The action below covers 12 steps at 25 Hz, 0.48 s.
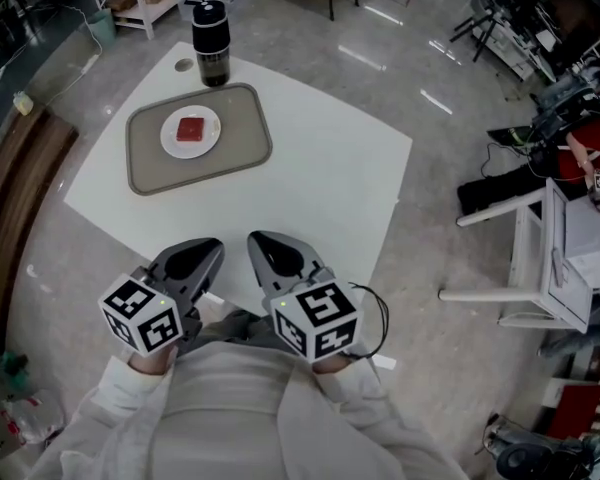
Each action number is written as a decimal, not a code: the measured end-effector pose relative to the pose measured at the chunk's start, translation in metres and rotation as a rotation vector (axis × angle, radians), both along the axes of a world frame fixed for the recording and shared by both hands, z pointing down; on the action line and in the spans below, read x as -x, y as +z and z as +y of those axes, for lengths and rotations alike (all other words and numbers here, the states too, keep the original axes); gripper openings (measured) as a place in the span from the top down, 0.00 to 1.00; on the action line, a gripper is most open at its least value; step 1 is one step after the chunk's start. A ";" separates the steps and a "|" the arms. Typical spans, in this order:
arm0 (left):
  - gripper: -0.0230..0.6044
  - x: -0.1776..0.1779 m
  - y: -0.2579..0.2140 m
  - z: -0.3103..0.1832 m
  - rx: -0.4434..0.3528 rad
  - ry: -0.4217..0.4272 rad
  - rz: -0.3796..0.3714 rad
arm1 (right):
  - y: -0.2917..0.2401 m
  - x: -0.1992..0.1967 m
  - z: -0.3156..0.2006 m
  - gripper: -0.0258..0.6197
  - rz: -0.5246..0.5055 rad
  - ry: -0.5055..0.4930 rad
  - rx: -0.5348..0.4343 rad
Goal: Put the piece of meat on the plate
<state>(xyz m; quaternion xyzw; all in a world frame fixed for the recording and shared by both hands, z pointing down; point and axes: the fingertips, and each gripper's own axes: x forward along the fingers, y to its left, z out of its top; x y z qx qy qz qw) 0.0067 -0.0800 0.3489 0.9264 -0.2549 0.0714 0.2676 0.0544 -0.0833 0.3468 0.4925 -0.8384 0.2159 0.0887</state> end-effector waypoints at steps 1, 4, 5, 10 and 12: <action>0.91 0.001 -0.001 -0.001 -0.008 -0.002 -0.001 | 0.000 0.001 -0.001 0.94 0.000 -0.004 -0.003; 0.92 0.004 -0.002 -0.002 -0.010 -0.012 0.005 | -0.001 0.005 -0.003 0.94 0.001 -0.015 -0.010; 0.92 0.005 -0.002 -0.003 -0.007 -0.018 0.010 | -0.001 0.006 -0.003 0.94 0.004 -0.019 -0.012; 0.93 0.010 -0.001 -0.010 0.002 -0.045 0.017 | -0.001 0.008 -0.008 0.94 0.017 -0.027 -0.006; 0.93 0.009 0.001 -0.009 0.004 -0.038 0.007 | 0.002 0.010 -0.004 0.94 0.033 -0.037 0.001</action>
